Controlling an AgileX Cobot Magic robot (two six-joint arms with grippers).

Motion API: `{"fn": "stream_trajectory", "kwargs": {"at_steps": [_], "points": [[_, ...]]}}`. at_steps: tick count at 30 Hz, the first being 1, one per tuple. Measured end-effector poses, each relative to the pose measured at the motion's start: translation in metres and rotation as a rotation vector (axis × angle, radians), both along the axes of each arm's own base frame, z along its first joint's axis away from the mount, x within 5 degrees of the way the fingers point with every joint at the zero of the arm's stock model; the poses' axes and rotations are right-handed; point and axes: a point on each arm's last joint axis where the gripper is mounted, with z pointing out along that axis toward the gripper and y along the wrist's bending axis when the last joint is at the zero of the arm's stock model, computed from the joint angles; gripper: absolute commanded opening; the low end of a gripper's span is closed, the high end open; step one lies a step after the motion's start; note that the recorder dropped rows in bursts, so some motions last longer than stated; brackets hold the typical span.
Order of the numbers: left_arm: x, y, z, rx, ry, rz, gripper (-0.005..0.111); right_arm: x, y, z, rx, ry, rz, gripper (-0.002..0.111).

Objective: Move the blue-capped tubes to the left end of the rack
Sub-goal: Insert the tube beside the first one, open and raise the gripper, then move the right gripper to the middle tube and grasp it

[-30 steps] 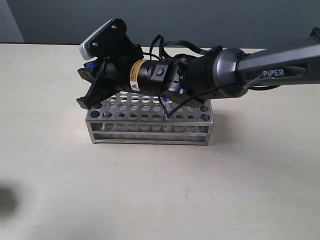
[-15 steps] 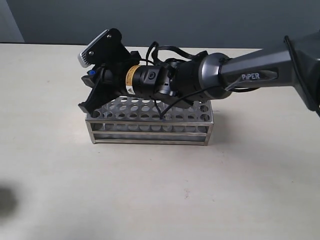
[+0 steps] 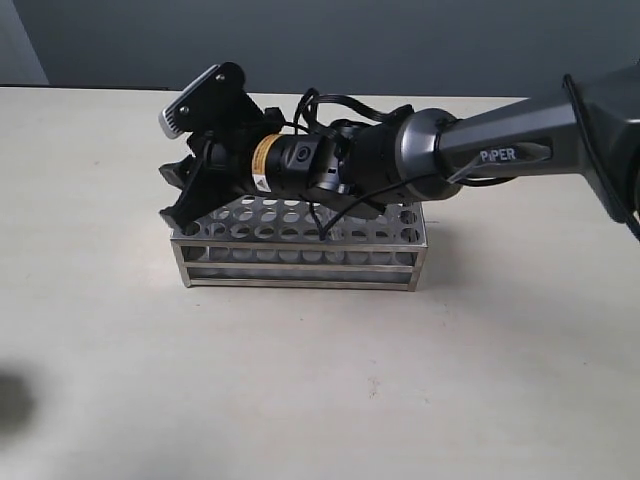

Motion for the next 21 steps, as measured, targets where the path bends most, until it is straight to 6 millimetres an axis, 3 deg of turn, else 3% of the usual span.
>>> {"fn": "stream_trajectory", "kwargs": {"at_steps": [4,7,14,17,21], "points": [[0.0,0.0,0.0,0.0,0.0,0.0,0.001,0.001,-0.001,0.002,-0.01,0.006,-0.016,0.049],[0.0,0.0,0.0,0.0,0.0,0.0,0.001,0.0,-0.005,0.019,-0.006,-0.012,-0.031,0.049],[0.0,0.0,0.0,0.0,0.0,0.0,0.001,-0.008,-0.03,0.101,0.05,-0.125,-0.079,0.046],[0.0,0.0,0.0,0.0,0.0,0.0,0.001,-0.01,-0.052,0.109,0.045,-0.129,-0.11,0.036],[0.0,0.0,0.0,0.0,0.0,0.0,0.001,-0.011,-0.088,0.095,-0.011,-0.074,-0.177,0.041]]}}
